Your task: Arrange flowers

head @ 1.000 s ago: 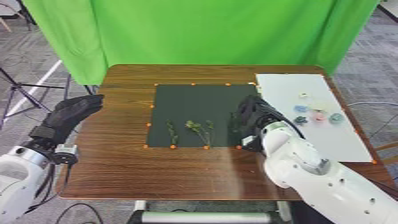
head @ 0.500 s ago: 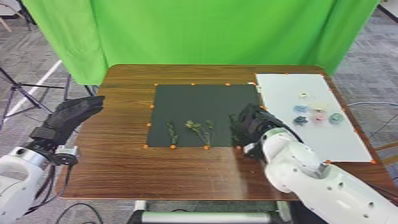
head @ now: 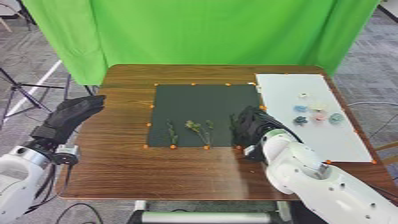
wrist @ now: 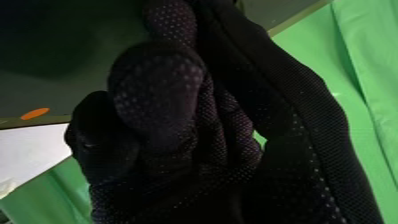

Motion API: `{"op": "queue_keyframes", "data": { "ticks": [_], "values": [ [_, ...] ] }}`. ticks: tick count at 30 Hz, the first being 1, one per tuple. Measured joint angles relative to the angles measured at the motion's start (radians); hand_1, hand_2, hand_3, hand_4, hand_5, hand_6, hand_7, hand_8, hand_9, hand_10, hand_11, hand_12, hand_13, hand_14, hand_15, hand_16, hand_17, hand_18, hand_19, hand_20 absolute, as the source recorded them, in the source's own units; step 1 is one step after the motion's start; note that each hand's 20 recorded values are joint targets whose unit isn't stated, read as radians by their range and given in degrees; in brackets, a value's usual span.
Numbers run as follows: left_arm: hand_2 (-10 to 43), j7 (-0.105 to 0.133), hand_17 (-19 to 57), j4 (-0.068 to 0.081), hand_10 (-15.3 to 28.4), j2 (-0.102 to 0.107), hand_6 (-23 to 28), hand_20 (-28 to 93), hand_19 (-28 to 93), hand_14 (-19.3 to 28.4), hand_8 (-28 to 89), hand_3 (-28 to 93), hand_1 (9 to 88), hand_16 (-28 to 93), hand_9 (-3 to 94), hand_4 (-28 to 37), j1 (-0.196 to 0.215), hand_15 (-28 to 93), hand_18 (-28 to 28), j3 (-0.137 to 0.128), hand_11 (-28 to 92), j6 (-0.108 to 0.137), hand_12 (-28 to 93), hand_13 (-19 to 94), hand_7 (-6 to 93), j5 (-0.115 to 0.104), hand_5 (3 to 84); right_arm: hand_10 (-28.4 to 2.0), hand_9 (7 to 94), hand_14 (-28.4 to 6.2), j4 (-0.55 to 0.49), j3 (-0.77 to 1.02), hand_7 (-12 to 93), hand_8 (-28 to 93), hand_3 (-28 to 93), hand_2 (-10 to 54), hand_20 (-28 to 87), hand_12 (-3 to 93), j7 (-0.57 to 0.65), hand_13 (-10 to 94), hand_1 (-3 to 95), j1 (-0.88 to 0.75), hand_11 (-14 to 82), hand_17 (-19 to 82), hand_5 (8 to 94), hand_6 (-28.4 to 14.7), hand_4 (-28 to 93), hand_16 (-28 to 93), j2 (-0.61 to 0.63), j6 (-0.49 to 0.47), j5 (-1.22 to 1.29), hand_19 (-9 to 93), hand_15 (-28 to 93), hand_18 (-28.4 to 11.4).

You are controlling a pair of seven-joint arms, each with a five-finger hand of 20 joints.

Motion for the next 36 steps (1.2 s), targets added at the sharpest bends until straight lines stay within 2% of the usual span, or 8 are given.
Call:
{"op": "queue_keyframes", "data": {
  "ticks": [34, 36],
  "values": [
    [-9.5, 0.001, -0.4, 0.0, 13.4, 0.0, 6.3, 12, 4, 16.1, -4, 56, 29.0, 4, 32.0, -18.0, -0.001, 8, 11.3, 0.001, 10, -0.001, 14, 25, 9.9, 0.0, 37.7, -11.7, 78.6, -2.4, -0.002, -0.144, 29, 22, 53, -9.5, 48, 40.5, -0.095, 88, 59.6, 0.119, 5.3, 58, 63.6, -2.2, -4, 36, 0.093, -0.073, -0.116, 92, 52, -12.5],
    [-9.5, 0.001, -0.4, 0.0, 13.5, 0.0, 6.2, 12, 4, 16.1, -4, 56, 29.1, 4, 32.0, -18.0, -0.001, 8, 11.3, 0.001, 10, -0.001, 14, 25, 9.9, 0.0, 37.6, -12.4, 76.2, -2.4, -0.003, -0.144, 28, 22, 53, -9.5, 48, 37.9, -0.096, 88, 58.2, 0.12, 8.3, 58, 63.4, -2.2, -3, 36, 0.097, -0.077, -0.113, 92, 52, -12.7]
  ]
}}
